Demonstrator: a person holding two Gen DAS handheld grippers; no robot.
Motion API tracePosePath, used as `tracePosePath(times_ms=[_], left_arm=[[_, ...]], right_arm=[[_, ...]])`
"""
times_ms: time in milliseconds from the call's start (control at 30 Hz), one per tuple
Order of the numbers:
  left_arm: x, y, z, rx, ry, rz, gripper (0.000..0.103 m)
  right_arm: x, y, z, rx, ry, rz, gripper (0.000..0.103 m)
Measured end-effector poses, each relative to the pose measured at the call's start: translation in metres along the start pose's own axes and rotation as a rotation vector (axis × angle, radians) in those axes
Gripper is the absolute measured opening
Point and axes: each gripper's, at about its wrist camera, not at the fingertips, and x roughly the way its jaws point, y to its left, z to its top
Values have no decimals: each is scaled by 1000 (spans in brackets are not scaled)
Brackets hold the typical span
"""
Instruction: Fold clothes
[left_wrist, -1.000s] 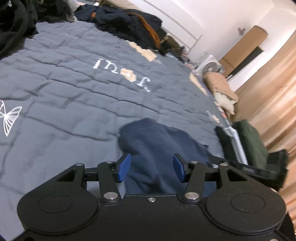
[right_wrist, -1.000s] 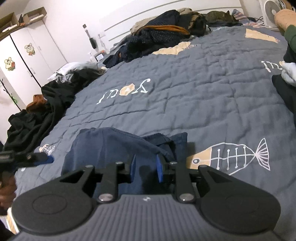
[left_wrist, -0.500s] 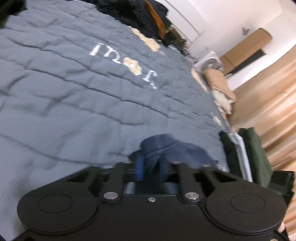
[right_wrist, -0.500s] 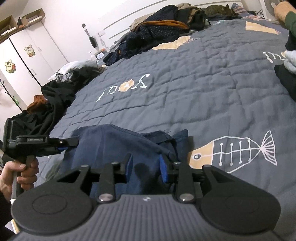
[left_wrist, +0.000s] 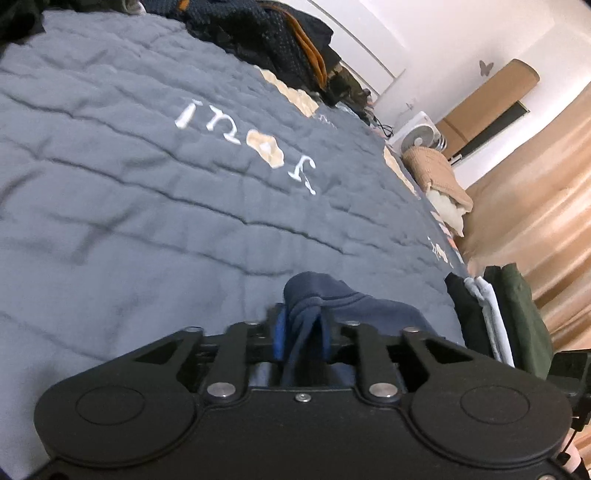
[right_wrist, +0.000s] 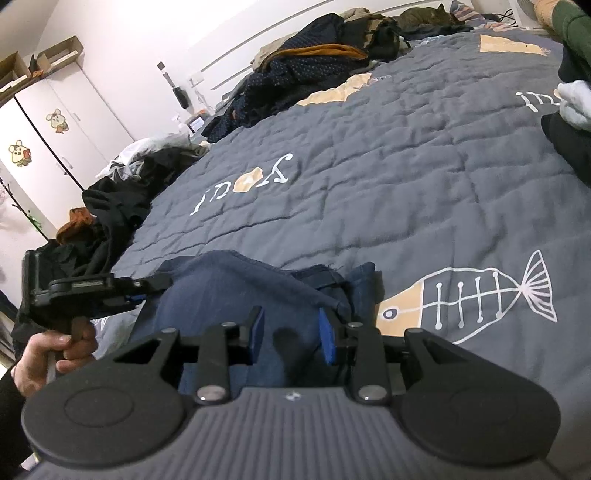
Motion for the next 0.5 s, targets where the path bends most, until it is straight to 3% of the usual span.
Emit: tracePosePath(times_ms=[100,300,500], left_arm=[[-27,-2,3,-2,-50,20,33],[-65,-30,-13,104,-53,82,37],[-92,-57,-39,148,-54,71,43]], right_arm=[[-2,5,2,-10,1,-13,32],[-14,26,2,-44,-18,-3,33],[-39,52,-1,-68,-57,30,37]])
